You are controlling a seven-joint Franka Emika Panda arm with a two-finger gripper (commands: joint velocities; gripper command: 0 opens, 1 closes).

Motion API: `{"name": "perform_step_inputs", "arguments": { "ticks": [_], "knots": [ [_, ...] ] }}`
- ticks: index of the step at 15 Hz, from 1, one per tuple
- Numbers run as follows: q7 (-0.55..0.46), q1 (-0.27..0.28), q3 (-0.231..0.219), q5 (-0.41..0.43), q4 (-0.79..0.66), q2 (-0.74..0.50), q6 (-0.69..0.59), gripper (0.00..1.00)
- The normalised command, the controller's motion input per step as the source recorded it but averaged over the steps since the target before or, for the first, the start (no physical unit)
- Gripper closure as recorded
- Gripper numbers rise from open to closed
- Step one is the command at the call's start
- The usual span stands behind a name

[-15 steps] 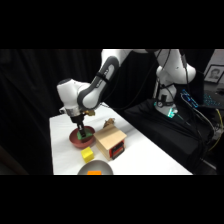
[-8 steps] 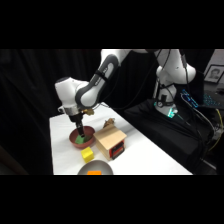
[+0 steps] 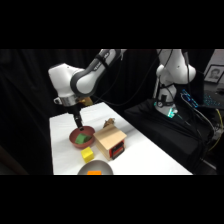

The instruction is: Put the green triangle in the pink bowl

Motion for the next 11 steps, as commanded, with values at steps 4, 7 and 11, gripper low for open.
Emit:
{"name": "perform_step_inputs", "arguments": {
  "ticks": [4,7,11],
  "knots": [
    [0.03,0.055,-0.031,0.049,-0.1,-0.34,-0.22,0.0],
    [0.07,0.079,-0.054,-0.001,-0.17,-0.37,-0.21,0.0],
    [0.05,0.085,-0.054,-0.017,-0.21,-0.34,-0.16,0.0]
  ]
}}
